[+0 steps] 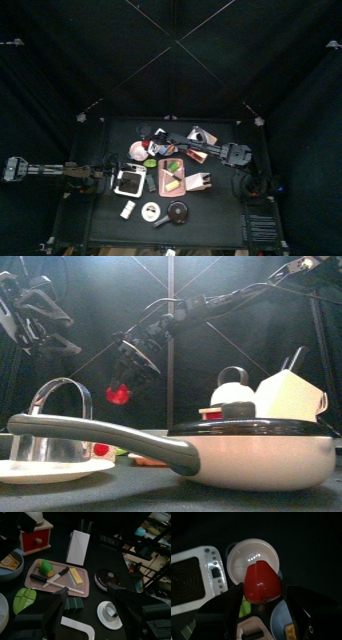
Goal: Place apple in pot
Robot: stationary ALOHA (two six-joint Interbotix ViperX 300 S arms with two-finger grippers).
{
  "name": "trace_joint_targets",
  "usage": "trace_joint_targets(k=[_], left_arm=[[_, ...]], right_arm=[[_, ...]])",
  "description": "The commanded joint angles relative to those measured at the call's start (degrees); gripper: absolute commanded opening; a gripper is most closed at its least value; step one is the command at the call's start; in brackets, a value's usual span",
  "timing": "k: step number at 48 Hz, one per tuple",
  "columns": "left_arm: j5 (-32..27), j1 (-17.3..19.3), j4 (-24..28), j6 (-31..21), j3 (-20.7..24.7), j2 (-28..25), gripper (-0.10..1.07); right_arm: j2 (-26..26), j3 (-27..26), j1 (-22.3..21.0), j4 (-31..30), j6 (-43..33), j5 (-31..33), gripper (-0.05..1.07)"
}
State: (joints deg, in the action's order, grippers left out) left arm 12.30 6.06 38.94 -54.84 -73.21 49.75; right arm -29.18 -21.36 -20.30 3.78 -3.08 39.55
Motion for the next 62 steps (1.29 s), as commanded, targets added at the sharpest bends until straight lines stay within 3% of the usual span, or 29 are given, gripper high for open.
trace_joint_targets(k=[1, 17, 34, 62], left_arm=[[0.5, 0.2, -0.1, 0.2, 0.8, 0.0, 0.96], [0.2, 0.8, -0.1, 0.1, 0.5, 0.0, 0.96], [0.2, 0.9, -0.1, 0.1, 0.4, 0.0, 0.96], [0.2, 0.9, -0.1, 0.1, 0.4, 0.0, 0.96]], right_arm=[[0.4, -2.9, 0.2, 0.9, 0.4, -1.8, 0.76], [-4.0, -6.9, 1.1, 0.7, -0.4, -0.3, 0.98], [-5.4, -9.8, 1.1, -1.1, -0.4, 4.8, 0.98], [-7.6, -10.1, 0.8, -4.7, -2.5, 8.0, 0.98]])
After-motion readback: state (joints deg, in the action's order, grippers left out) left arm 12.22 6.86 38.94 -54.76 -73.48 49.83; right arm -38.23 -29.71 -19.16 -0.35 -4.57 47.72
